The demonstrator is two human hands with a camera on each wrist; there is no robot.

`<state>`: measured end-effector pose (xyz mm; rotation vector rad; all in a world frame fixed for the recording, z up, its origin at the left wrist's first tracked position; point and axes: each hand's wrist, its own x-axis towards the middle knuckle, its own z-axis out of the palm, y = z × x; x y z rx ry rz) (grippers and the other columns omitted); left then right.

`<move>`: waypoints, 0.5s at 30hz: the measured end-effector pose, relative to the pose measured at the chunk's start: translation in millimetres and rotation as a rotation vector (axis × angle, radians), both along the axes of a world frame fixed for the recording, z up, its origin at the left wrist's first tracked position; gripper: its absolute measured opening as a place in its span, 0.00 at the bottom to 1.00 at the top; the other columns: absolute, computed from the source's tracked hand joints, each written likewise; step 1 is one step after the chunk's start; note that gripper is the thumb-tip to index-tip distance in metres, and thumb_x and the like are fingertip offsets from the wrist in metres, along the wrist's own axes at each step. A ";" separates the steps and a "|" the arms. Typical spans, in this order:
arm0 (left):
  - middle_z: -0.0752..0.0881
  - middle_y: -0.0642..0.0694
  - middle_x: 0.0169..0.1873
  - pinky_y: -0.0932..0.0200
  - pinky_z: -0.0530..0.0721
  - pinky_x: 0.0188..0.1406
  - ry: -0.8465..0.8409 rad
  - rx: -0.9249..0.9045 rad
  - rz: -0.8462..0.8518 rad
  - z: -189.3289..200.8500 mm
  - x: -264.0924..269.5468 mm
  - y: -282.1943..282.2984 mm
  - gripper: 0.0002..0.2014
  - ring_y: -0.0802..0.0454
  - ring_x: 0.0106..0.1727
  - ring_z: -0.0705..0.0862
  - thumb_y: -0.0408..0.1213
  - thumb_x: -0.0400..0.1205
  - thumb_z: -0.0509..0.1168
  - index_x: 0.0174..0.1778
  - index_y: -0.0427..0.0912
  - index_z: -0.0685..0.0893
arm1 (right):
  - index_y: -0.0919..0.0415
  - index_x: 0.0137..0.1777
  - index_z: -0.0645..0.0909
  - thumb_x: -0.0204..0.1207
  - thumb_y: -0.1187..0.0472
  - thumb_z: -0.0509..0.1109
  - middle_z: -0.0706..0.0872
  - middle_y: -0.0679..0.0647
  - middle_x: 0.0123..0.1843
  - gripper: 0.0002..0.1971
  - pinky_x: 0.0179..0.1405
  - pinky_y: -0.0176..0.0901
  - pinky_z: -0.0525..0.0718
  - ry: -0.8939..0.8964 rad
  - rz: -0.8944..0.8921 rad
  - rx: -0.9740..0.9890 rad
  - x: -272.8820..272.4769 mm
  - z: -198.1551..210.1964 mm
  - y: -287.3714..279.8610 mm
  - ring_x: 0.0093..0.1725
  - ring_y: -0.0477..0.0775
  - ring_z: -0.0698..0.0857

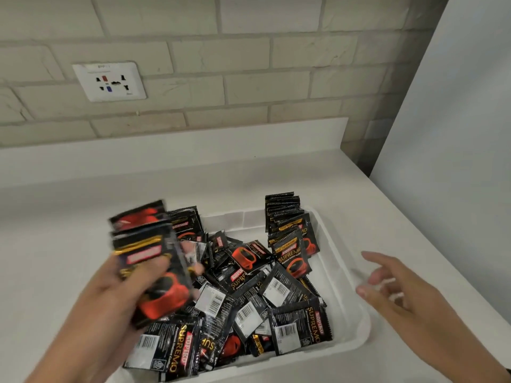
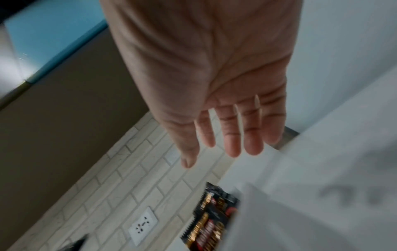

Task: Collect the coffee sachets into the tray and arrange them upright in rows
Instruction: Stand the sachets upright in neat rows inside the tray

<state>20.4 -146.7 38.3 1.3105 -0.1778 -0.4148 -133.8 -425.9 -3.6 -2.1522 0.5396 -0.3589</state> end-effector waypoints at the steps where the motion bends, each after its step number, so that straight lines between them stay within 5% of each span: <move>1: 0.91 0.39 0.47 0.43 0.89 0.32 0.023 0.016 -0.069 2.7 -3.6 -10.7 0.34 0.35 0.42 0.90 0.43 0.51 0.84 0.54 0.43 0.84 | 0.30 0.53 0.76 0.73 0.50 0.70 0.78 0.33 0.50 0.13 0.39 0.26 0.76 -0.040 0.013 -0.037 3.6 10.0 2.3 0.46 0.41 0.80; 3: 0.91 0.44 0.43 0.41 0.87 0.44 0.018 0.096 -0.121 1.0 -9.8 -37.1 0.23 0.40 0.41 0.91 0.35 0.62 0.74 0.54 0.44 0.81 | 0.27 0.55 0.73 0.70 0.41 0.66 0.78 0.33 0.52 0.13 0.41 0.25 0.76 -0.092 0.085 -0.071 12.7 29.6 10.8 0.49 0.40 0.79; 6: 0.91 0.48 0.37 0.38 0.80 0.59 0.016 0.174 -0.175 -4.9 -13.6 -62.7 0.22 0.47 0.43 0.90 0.35 0.58 0.73 0.48 0.46 0.81 | 0.29 0.52 0.77 0.68 0.41 0.70 0.81 0.35 0.49 0.12 0.39 0.25 0.77 -0.145 0.167 0.015 30.0 47.4 31.6 0.46 0.39 0.80; 10: 0.92 0.50 0.37 0.56 0.84 0.43 -0.029 0.128 -0.214 -1.1 -22.8 -86.2 0.24 0.55 0.39 0.90 0.33 0.54 0.75 0.48 0.46 0.81 | 0.37 0.48 0.78 0.56 0.32 0.71 0.84 0.37 0.43 0.21 0.37 0.28 0.80 -0.139 0.200 0.145 52.4 48.9 52.8 0.36 0.38 0.83; 15: 0.92 0.47 0.39 0.70 0.84 0.35 -0.077 0.112 -0.274 -3.8 -29.0 -88.2 0.24 0.54 0.40 0.91 0.22 0.61 0.75 0.51 0.41 0.81 | 0.48 0.39 0.80 0.62 0.48 0.75 0.88 0.45 0.37 0.10 0.32 0.39 0.83 -0.150 0.194 0.315 66.2 36.3 58.6 0.32 0.47 0.85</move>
